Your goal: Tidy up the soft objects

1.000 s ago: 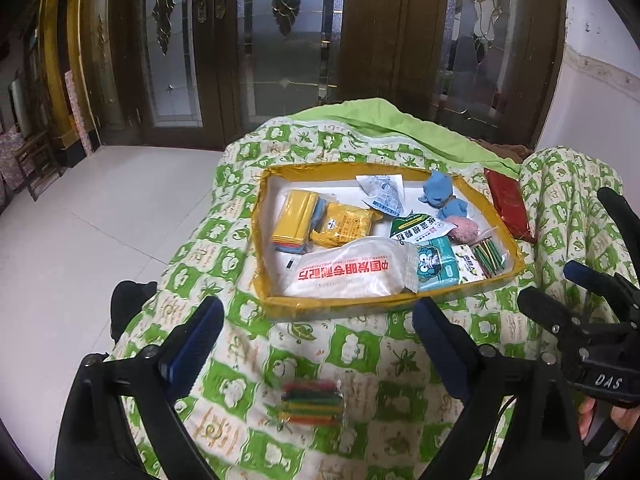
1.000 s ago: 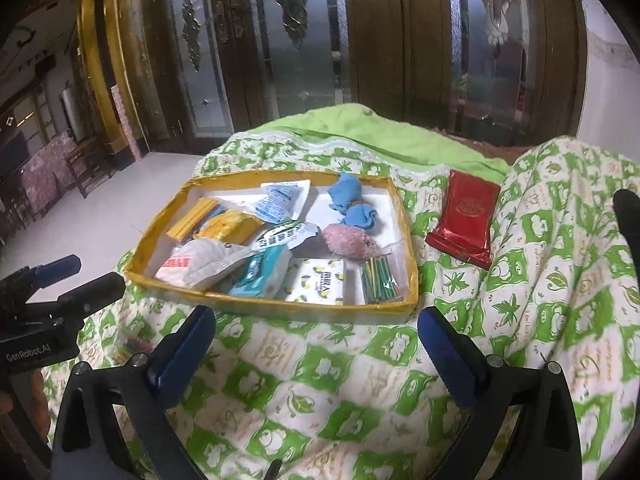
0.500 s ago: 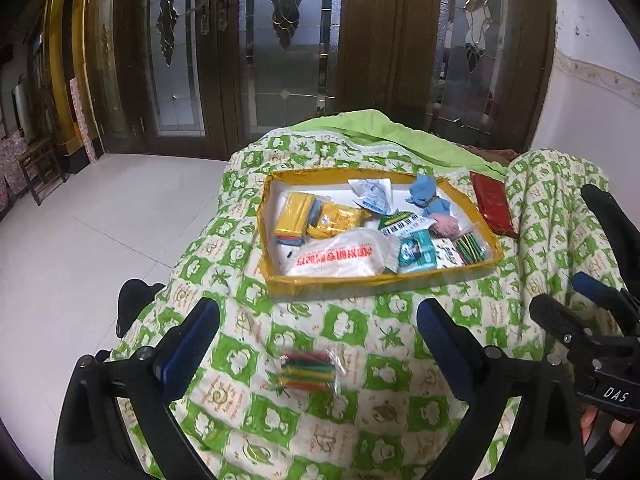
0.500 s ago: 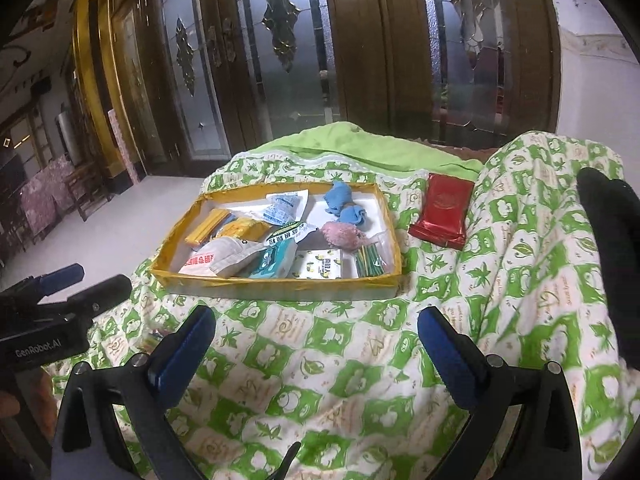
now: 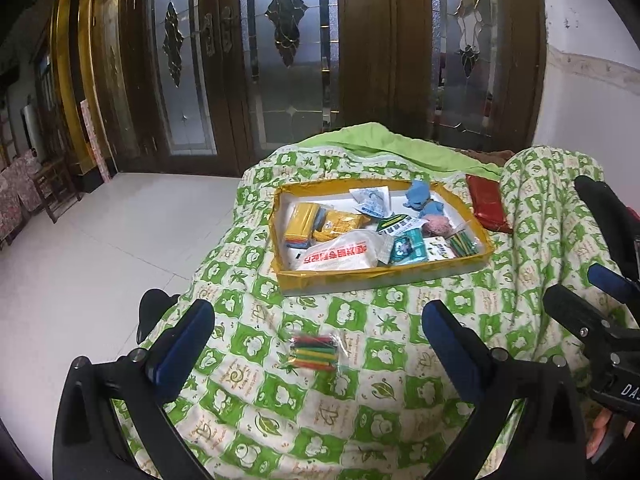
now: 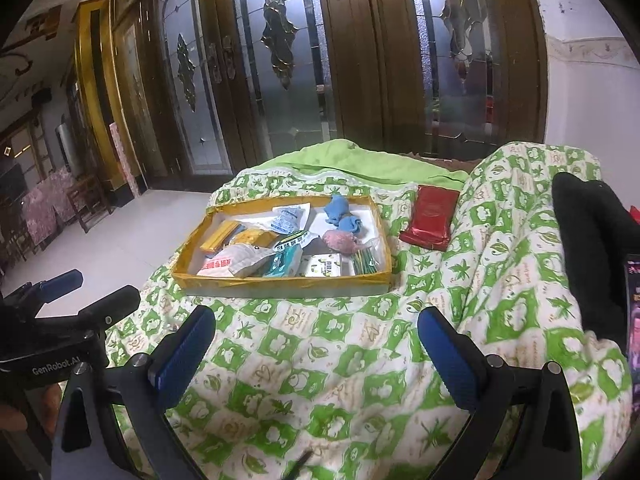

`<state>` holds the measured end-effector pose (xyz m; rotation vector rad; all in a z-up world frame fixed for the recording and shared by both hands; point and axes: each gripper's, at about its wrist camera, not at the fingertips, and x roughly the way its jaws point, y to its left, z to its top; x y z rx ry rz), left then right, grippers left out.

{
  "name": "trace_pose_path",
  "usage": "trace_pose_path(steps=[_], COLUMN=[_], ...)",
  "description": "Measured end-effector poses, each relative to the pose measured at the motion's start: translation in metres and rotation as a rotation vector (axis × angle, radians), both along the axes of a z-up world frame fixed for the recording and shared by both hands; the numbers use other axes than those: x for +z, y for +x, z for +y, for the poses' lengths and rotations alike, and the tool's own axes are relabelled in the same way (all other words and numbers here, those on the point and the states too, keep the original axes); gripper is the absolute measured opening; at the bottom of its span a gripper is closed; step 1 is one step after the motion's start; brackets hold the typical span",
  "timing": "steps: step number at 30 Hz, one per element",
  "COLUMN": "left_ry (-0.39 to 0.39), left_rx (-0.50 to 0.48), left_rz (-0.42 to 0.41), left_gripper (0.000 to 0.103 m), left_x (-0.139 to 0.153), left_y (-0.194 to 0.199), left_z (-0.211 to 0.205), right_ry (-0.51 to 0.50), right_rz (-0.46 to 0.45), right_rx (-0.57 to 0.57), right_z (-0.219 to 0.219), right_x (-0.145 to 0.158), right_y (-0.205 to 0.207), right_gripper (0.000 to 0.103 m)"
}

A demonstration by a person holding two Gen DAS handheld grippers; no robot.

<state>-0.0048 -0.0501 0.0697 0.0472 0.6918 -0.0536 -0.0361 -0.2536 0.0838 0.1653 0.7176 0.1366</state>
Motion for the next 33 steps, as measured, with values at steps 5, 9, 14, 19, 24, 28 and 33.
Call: trace_pose_path(steps=[5,9,14,19,24,28,33], left_ry=[-0.022,-0.026,-0.018,-0.018,-0.019,-0.027,-0.030], left_rx=[0.009,0.012,0.010,0.006,0.010,0.019,0.018], left_rz=[-0.006,-0.019,-0.024,-0.032,-0.070,-0.087,-0.087], left_gripper=[0.103,0.103,0.103,0.103,0.103,0.103,0.103], left_x=[0.008,0.014,0.017,0.019,0.025,0.027,0.023], left_y=[-0.012,-0.021,-0.026,-0.031,-0.035,-0.035,-0.033], left_z=[0.002,0.002,0.000,-0.001,0.000,0.003,0.004], right_ry=[0.000,-0.001,-0.001,-0.005,0.004,0.002,-0.015], right_rz=[0.006,-0.001,-0.011,-0.021,-0.034,-0.030,0.001], right_rx=[-0.004,-0.003,0.000,0.002,0.000,-0.001,0.003], right_z=[0.000,0.000,0.003,0.004,0.003,0.003,0.007], right_x=[0.005,0.009,0.014,0.017,0.018,0.017,0.009], right_y=[-0.009,-0.015,-0.021,-0.025,-0.027,-0.026,-0.024], right_gripper=[0.102,0.102,0.102,0.102,0.102,0.102,0.102])
